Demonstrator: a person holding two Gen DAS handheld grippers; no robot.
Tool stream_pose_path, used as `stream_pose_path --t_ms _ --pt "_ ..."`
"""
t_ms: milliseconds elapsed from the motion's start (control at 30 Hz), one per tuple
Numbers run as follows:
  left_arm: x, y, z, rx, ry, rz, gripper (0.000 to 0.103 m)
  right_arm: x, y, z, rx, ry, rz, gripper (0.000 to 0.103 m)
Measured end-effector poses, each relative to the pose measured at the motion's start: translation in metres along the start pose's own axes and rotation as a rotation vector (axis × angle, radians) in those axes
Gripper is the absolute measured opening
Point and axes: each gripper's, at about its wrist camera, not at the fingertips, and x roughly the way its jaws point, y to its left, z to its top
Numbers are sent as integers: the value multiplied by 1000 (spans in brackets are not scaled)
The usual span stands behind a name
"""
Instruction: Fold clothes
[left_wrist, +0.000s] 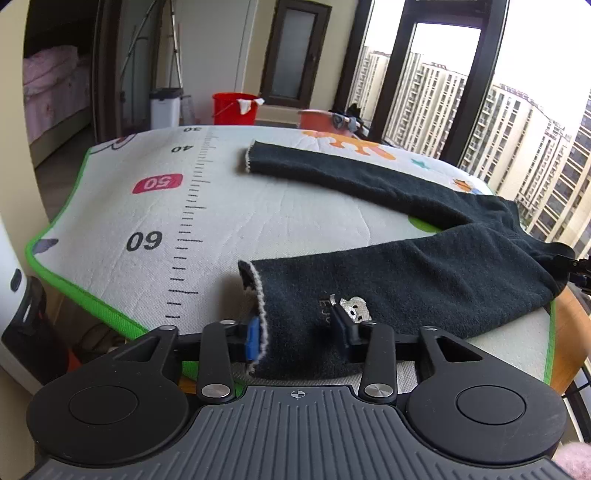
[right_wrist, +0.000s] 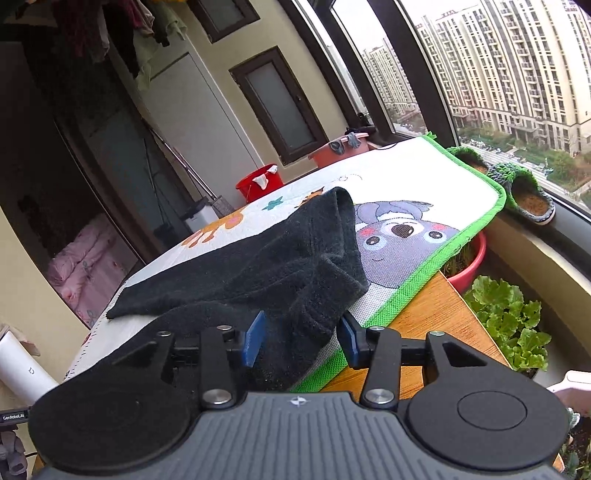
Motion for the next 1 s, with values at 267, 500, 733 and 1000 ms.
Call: stream_pose_path --t_ms 267,500,733,1000 --pt "-28 21 22 -147 -35 -201 11 -29 -2 13 68 -4 76 11" --pt "17 17 99 -84 -103 -143 11 -1 7 60 81 0 127 11" --pt "89 12 174 8 -136 -80 12 69 15 103 42 9 61 11" --pt "169 55 217 -128 -77 46 25 144 4 130 49 17 -62 17"
